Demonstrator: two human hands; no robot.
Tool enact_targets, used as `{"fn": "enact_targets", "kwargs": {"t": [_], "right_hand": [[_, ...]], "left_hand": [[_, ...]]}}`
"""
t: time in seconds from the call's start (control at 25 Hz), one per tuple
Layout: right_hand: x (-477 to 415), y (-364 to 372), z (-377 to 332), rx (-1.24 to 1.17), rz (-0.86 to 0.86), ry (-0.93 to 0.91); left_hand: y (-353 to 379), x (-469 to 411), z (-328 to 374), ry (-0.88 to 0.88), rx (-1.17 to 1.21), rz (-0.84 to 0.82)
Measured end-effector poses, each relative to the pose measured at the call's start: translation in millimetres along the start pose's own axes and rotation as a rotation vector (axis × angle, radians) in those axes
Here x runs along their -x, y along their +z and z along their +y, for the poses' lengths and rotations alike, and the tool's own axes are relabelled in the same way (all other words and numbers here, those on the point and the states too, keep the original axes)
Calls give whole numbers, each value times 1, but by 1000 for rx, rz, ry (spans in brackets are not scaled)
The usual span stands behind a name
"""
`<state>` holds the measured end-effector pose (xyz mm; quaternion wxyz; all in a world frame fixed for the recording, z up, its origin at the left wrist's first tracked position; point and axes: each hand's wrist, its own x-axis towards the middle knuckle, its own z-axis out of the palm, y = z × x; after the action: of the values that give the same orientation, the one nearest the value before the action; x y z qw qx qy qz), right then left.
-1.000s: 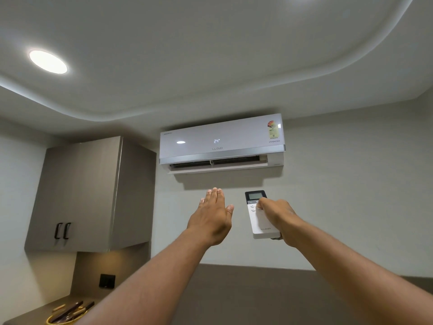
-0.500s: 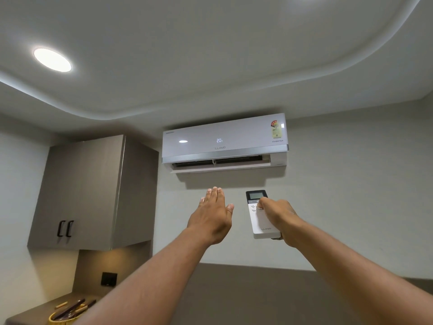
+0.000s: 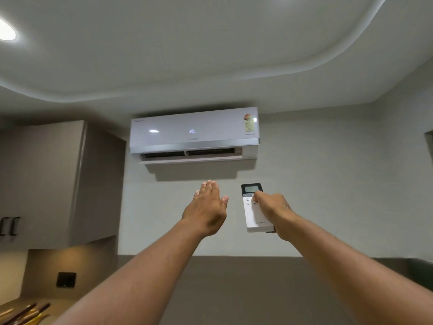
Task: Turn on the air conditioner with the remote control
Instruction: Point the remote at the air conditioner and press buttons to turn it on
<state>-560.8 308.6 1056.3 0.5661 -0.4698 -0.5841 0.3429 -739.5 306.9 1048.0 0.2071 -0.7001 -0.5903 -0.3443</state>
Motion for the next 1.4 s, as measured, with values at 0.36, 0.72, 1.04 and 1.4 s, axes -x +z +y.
{"fn": "enact_targets", "kwargs": {"t": [0.36,0.72,1.04,1.4], "right_hand": [[0,-148,38,125,318,77],[51,-347,56,282,669,152],[154,-503,44,341,943,176],[269,-590,24,420,1246,234]], "left_hand": [[87,-29,139,208,266,-74],[136,-27,370,456,518,-112],[134,14,562,656,711,-144],[92,84,708,898,959,-199]]}}
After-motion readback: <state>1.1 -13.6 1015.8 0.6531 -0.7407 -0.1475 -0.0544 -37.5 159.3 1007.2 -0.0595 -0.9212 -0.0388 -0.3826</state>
